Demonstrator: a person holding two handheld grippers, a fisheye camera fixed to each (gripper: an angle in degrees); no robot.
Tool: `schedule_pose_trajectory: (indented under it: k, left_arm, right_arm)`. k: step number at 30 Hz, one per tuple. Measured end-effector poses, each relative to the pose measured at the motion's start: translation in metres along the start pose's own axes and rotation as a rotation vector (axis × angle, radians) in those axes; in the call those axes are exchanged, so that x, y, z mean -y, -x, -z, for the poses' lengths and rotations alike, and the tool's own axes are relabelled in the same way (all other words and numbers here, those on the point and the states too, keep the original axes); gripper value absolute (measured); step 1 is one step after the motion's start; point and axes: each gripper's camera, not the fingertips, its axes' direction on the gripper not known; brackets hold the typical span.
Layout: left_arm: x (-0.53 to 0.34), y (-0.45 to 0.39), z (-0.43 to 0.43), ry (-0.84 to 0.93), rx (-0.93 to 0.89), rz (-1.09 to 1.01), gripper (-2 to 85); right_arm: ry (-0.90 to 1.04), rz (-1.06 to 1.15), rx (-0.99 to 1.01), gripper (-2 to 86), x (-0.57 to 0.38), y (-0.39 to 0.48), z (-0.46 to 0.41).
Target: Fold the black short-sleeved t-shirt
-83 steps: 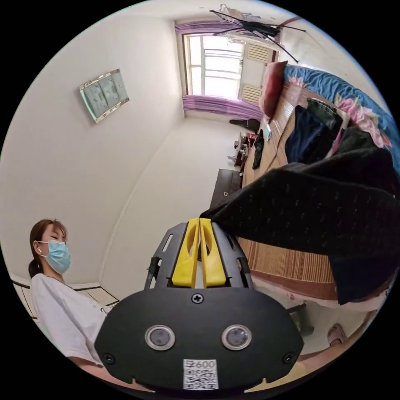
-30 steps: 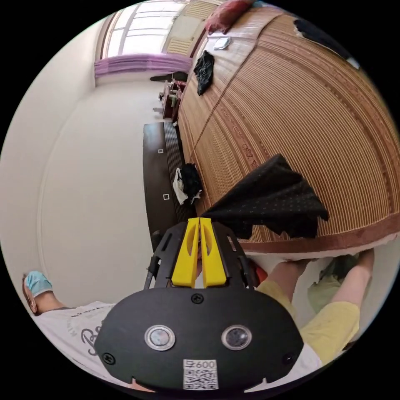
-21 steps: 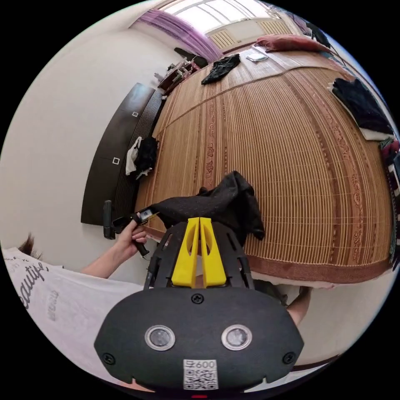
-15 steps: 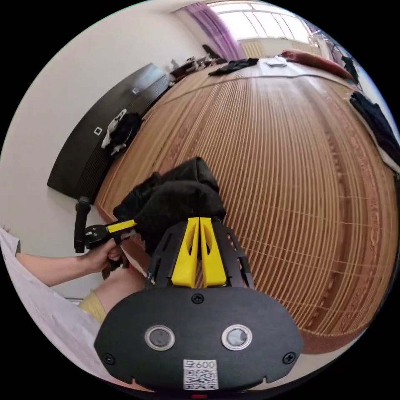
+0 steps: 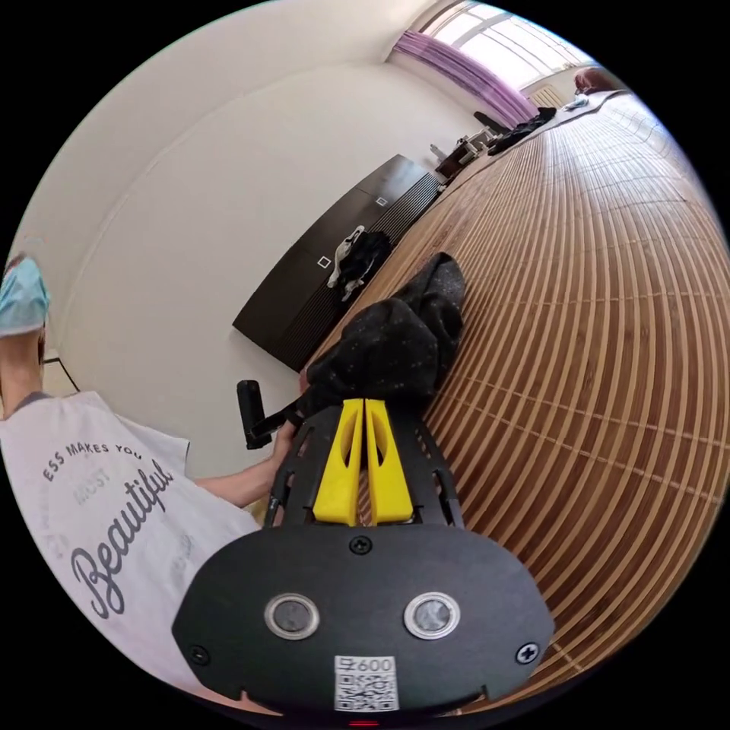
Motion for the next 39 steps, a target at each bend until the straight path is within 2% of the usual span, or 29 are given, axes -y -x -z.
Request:
schedule_pose_trajectory:
  k: [4, 6, 8, 9, 10, 12, 13, 16, 18, 19, 20, 21, 23, 25, 27, 29, 30, 32, 34, 36, 39]
  left_arm:
    - [0.002, -0.058, -0.002, 0.015, 0.077, -0.032, 1.3]
    - [0.004, -0.103, -0.007, 0.078, 0.146, -0.096, 1.5]
    - [0.000, -0.159, -0.005, 0.151, 0.297, -0.358, 1.7]
    - [-0.008, -0.202, -0.009, 0.212, 0.458, -0.557, 1.8]
    - [-0.014, -0.220, -0.013, 0.241, 0.537, -0.637, 1.8]
    - [-0.042, -0.280, -0.026, 0.322, 0.785, -0.894, 1.8]
    - [-0.052, -0.301, -0.018, 0.260, 0.834, -0.964, 1.8]
    - [-0.051, -0.326, 0.008, 0.126, 0.788, -1.019, 1.8]
    - [-0.030, -0.333, 0.025, 0.044, 0.814, -0.936, 1.7]
    - [-0.014, -0.327, 0.026, 0.043, 0.860, -0.856, 1.6]
    - [-0.006, -0.321, 0.025, 0.053, 0.865, -0.813, 1.6]
    - [0.006, -0.308, 0.021, 0.090, 0.835, -0.735, 1.5]
    - [0.014, -0.289, 0.005, 0.182, 0.704, -0.642, 1.4]
    - [-0.001, -0.277, -0.034, 0.314, 0.567, -0.646, 1.3]
    - [-0.025, -0.295, -0.042, 0.188, 0.669, -0.755, 1.3]
    - [-0.047, -0.316, -0.062, 0.148, 0.809, -0.871, 1.2]
    - [-0.056, -0.326, -0.071, 0.139, 0.870, -0.923, 1.2]
    - [-0.058, -0.331, -0.072, 0.132, 0.869, -0.933, 1.3]
    - [-0.050, -0.329, -0.061, 0.110, 0.806, -0.882, 1.3]
    - [-0.038, -0.320, -0.034, 0.047, 0.644, -0.796, 1.5]
    - [-0.039, -0.305, -0.004, -0.049, 0.570, -0.707, 1.4]
  right_arm:
    - [-0.037, -0.002, -0.051, -0.8, -0.002, 0.009, 0.000]
    - [-0.068, 0.015, -0.069, -0.8, -0.010, 0.017, 0.006]
    - [-0.202, -0.032, -0.236, -0.8, -0.035, 0.039, 0.029]
    - [-0.239, -0.031, -0.284, -0.8, -0.043, 0.046, 0.035]
    - [-0.297, 0.001, -0.371, -0.8, -0.061, 0.063, 0.046]
    - [-0.303, 0.079, -0.462, -0.9, -0.079, 0.085, 0.057]
    - [-0.256, 0.134, -0.512, -0.9, -0.084, 0.097, 0.061]
    - [-0.084, 0.332, -0.694, -0.9, -0.079, 0.121, 0.062]
    - [-0.087, 0.356, -0.950, -0.9, -0.073, 0.126, 0.064]
    - [-0.121, 0.381, -1.139, -0.9, -0.071, 0.124, 0.067]
    - [-0.117, 0.418, -1.231, -0.9, -0.069, 0.116, 0.070]
    - [-0.084, 0.418, -1.231, -0.9, -0.066, 0.109, 0.071]
    - [0.130, 0.311, -0.981, -0.9, -0.048, 0.070, 0.070]
    - [0.166, 0.211, -0.804, -0.9, -0.043, 0.040, 0.068]
    - [0.048, 0.132, -0.695, -0.9, -0.046, 0.020, 0.088]
    - [-0.026, 0.061, -0.543, -0.9, -0.050, -0.007, 0.109]
    - [-0.035, 0.056, -0.520, -0.9, -0.052, -0.011, 0.112]
    - [-0.039, 0.067, -0.519, -0.9, -0.053, -0.015, 0.113]
    - [-0.023, 0.126, -0.551, -0.9, -0.057, -0.009, 0.106]
    - [-0.010, 0.185, -0.543, -0.9, -0.061, -0.005, 0.103]
    - [-0.020, 0.224, -0.518, -0.9, -0.064, -0.007, 0.106]
